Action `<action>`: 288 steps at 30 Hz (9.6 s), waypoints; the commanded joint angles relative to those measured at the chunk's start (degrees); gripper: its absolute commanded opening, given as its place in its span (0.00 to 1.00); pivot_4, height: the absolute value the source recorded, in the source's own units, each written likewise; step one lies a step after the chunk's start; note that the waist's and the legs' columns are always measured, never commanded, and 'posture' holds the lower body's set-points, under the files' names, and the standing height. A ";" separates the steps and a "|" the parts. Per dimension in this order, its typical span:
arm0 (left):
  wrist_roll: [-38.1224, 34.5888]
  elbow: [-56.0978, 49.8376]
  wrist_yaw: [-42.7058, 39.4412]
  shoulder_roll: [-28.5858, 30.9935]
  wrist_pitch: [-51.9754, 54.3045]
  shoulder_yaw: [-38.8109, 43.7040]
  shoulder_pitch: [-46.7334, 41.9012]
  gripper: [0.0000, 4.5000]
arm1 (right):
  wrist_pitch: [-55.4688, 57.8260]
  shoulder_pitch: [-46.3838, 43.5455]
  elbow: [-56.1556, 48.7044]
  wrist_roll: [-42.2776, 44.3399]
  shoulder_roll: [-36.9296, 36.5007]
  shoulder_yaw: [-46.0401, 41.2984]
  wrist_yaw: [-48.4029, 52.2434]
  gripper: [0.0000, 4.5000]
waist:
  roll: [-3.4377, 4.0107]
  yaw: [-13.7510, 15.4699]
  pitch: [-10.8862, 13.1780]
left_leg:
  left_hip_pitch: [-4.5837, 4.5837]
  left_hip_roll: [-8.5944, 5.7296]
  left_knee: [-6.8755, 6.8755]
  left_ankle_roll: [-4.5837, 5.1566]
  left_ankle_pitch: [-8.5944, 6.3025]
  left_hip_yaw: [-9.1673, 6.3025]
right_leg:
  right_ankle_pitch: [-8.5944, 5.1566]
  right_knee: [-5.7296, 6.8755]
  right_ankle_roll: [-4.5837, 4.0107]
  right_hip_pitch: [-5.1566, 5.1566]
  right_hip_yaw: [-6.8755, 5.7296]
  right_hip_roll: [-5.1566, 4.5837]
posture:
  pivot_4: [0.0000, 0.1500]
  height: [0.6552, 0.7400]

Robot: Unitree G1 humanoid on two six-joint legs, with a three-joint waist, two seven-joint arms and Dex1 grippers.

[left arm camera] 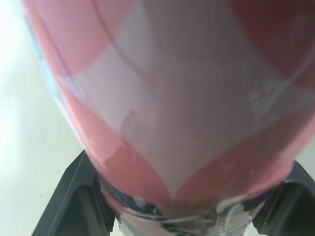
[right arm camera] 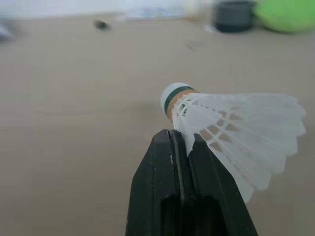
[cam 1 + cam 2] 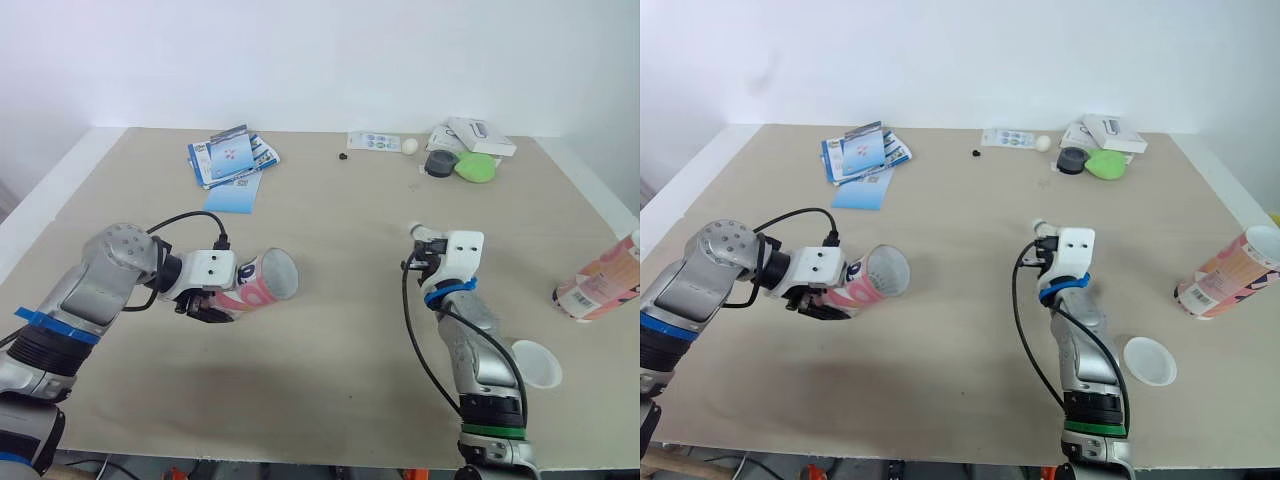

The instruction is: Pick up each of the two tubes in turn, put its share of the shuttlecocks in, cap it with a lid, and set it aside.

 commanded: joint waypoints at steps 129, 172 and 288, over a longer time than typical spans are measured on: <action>-4.32 10.56 44.34 -45.45 -10.30 -1.99 15.30 0.62 | 0.99 15.35 16.91 1.43 -57.08 -5.02 59.21 0.02 | 0.23 1.33 0.54 | 0.16 -0.63 0.30 0.25 -0.17 -0.12 | 0.22 -0.83 0.74 0.94 -0.21 -0.53 | 1.00 1.00; -4.04 14.26 45.36 -45.68 -10.65 -0.86 11.70 0.62 | -6.28 -46.73 7.45 -7.27 -36.08 25.25 69.23 0.02 | 0.47 1.37 0.39 | -0.61 -0.74 0.31 0.26 -0.11 -0.35 | 0.46 -0.88 0.62 0.21 -0.38 -0.84 | 1.00 1.00; -4.11 15.86 44.76 -46.46 -10.62 -2.17 10.52 0.62 | -11.93 -53.51 7.76 -12.91 -36.93 25.51 71.74 0.02 | 0.47 1.37 0.37 | -0.47 -0.76 0.35 0.28 -0.08 -0.37 | 0.48 -0.86 0.67 0.28 -0.39 -0.97 | 1.00 1.00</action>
